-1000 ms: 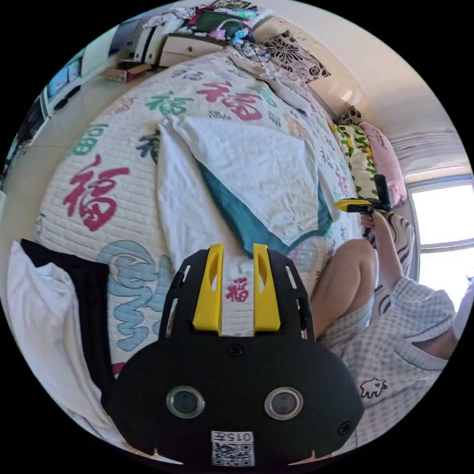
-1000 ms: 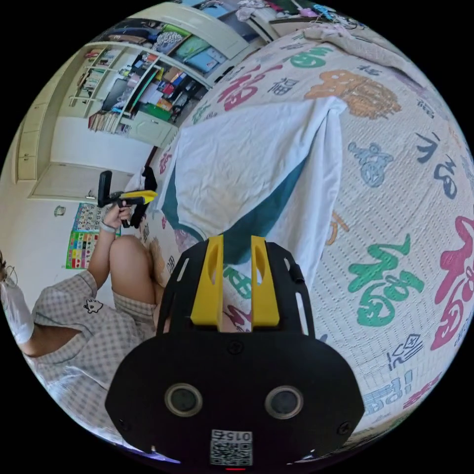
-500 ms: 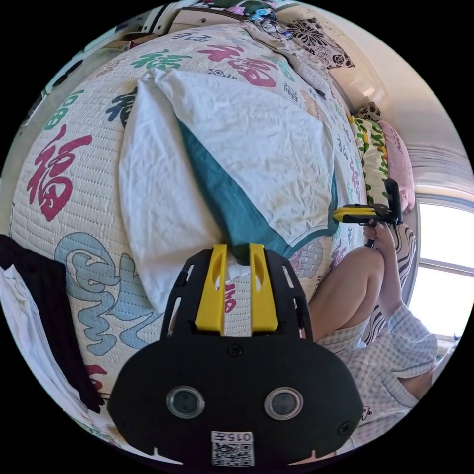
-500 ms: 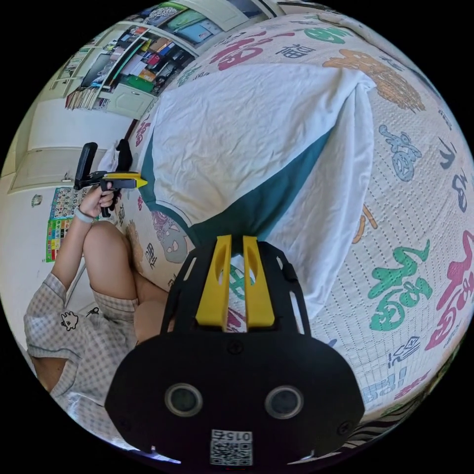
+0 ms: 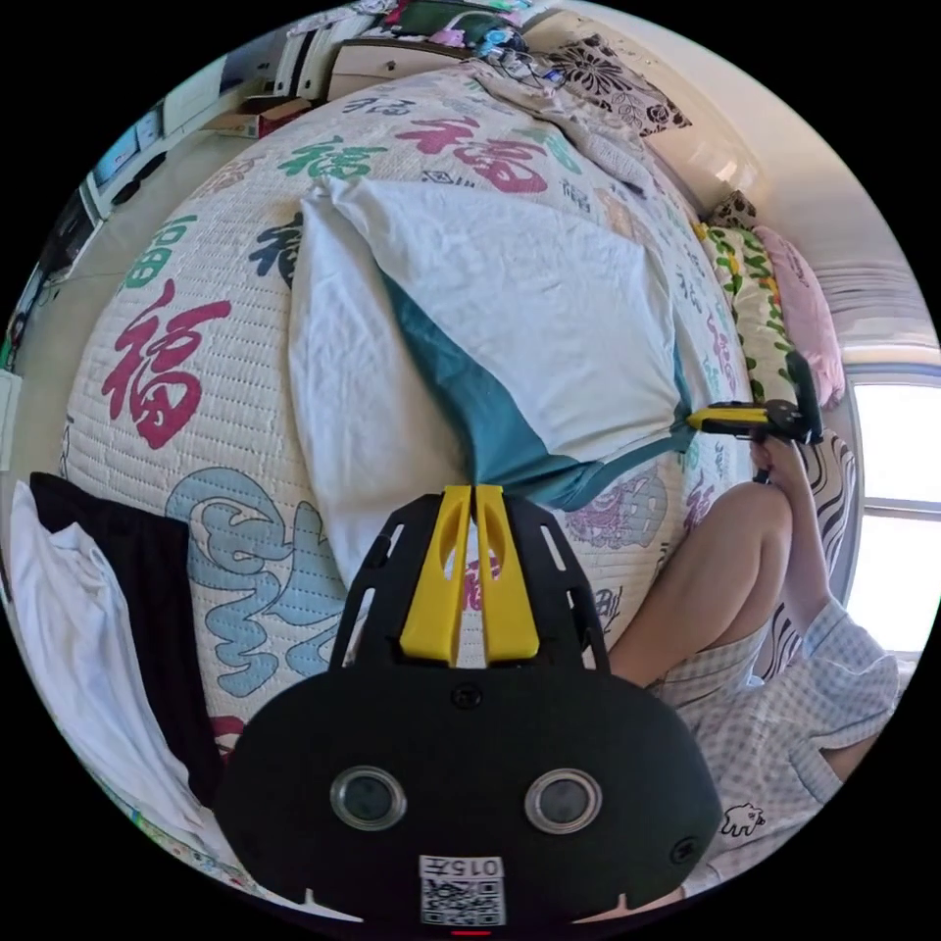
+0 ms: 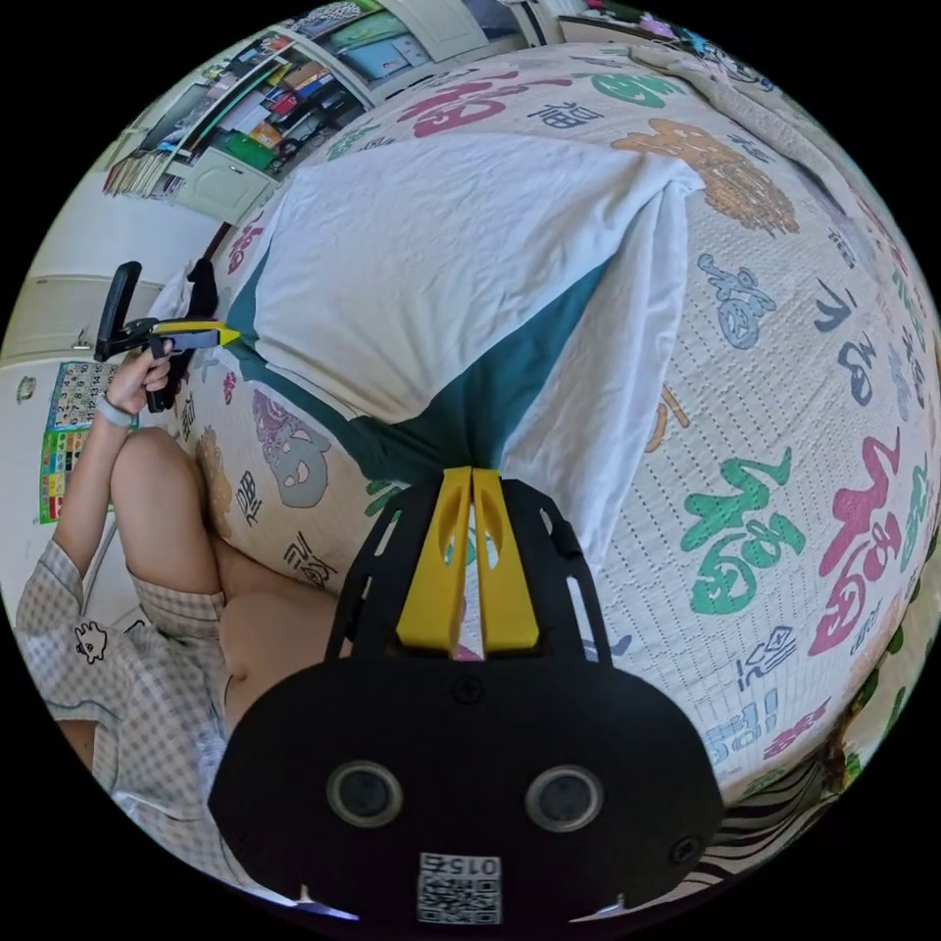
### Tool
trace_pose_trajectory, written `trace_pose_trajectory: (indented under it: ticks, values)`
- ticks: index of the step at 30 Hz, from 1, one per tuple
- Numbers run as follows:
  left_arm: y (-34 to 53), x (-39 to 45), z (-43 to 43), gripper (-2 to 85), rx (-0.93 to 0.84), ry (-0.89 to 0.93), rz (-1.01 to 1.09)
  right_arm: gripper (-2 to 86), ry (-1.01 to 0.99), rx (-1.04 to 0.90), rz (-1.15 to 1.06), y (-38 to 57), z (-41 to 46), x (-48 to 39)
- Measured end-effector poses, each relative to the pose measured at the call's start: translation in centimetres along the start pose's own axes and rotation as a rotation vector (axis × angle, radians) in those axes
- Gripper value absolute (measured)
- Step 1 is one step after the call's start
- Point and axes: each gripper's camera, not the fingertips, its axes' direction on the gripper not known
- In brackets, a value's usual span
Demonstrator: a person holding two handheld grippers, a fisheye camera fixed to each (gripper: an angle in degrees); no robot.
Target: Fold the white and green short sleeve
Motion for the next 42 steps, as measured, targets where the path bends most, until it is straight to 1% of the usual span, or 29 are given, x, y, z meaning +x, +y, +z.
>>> trace_pose_trajectory:
  ticks: [2,3,5,6,7,8,10,12,13,16,19,23,26,27,29,30,31,32,34,36,37,38,39,42]
  values:
    - [-0.3,0.5,0.5,0.3,-0.024,-0.027,0.024,-0.5,0.019,-0.008,-0.021,-0.2,0.2,-0.4]
    - [-0.3,0.7,0.5,1.3,-0.029,-0.029,0.035,-0.2,-0.002,0.0,-0.046,0.0,0.1,-0.6]
    - [0.1,0.7,0.2,4.2,-0.036,-0.001,0.048,1.0,-0.028,0.035,-0.053,0.6,-0.5,-0.3]
    - [0.5,0.5,-0.2,6.9,-0.047,0.021,0.065,2.2,-0.022,0.092,-0.015,1.1,-1.6,0.5]
    - [1.1,0.0,-1.1,7.8,-0.021,0.03,0.069,3.5,-0.035,0.177,0.018,1.8,-3.0,1.5]
    - [1.4,-0.4,-1.8,8.2,0.004,0.027,0.066,3.8,-0.049,0.221,0.034,2.1,-3.9,2.1]
    - [1.7,-2.6,-4.9,8.8,0.126,0.001,0.013,4.8,-0.101,0.376,0.111,2.4,-7.0,4.9]
    - [0.9,-4.1,-7.3,9.2,0.208,-0.035,-0.027,5.2,-0.093,0.452,0.158,1.2,-8.9,6.8]
    - [-0.2,-4.9,-8.7,9.6,0.252,-0.06,-0.049,5.5,-0.058,0.471,0.183,-0.1,-9.8,7.8]
    - [-4.0,-6.4,-11.2,10.1,0.336,-0.105,-0.106,6.3,0.067,0.458,0.241,-4.7,-11.2,9.7]
    - [-8.1,-7.2,-12.1,9.9,0.389,-0.142,-0.142,7.7,0.085,0.443,0.229,-9.3,-11.7,11.0]
    - [-12.5,-9.9,-9.8,10.8,0.3,-0.067,-0.225,8.7,0.116,0.324,0.25,-14.5,-10.0,13.4]
    - [-13.4,-12.1,-7.8,10.6,0.28,-0.001,-0.295,8.8,0.029,0.233,0.272,-17.7,-7.8,15.8]
    - [-13.5,-12.7,-7.4,9.7,0.282,0.027,-0.302,8.4,0.036,0.184,0.274,-18.8,-6.7,16.5]
    - [-13.4,-13.5,-7.2,5.7,0.271,0.006,-0.324,7.1,0.031,0.169,0.271,-19.4,-6.3,17.5]
    - [-12.9,-14.4,-7.5,3.1,0.289,0.025,-0.317,5.3,-0.005,0.189,0.283,-19.3,-6.7,18.6]
    - [-12.2,-16.0,-7.9,1.5,0.317,0.126,-0.341,3.9,-0.085,0.218,0.303,-18.7,-7.2,20.1]
    - [-11.7,-17.0,-8.0,1.1,0.339,0.188,-0.356,3.4,-0.139,0.237,0.315,-18.2,-7.4,21.1]
    - [-9.2,-20.7,-8.3,0.0,0.442,0.421,-0.423,1.2,-0.362,0.333,0.364,-15.6,-7.7,25.0]
    - [-7.1,-22.9,-8.3,-0.3,0.503,0.46,-0.498,0.2,-0.452,0.392,0.425,-13.6,-7.1,27.8]
    - [-6.1,-24.2,-7.8,-0.4,0.516,0.512,-0.526,0.0,-0.541,0.427,0.464,-12.3,-6.1,29.5]
    - [-5.8,-24.6,-7.4,-0.5,0.518,0.539,-0.532,-0.2,-0.585,0.434,0.473,-12.0,-5.4,30.1]
    - [-5.3,-24.8,-7.0,-0.5,0.523,0.541,-0.539,-0.2,-0.624,0.449,0.492,-11.4,-4.3,30.7]
    - [-5.3,-24.2,-7.3,-0.1,0.504,0.455,-0.521,0.0,-0.655,0.505,0.526,-10.9,-2.7,30.9]
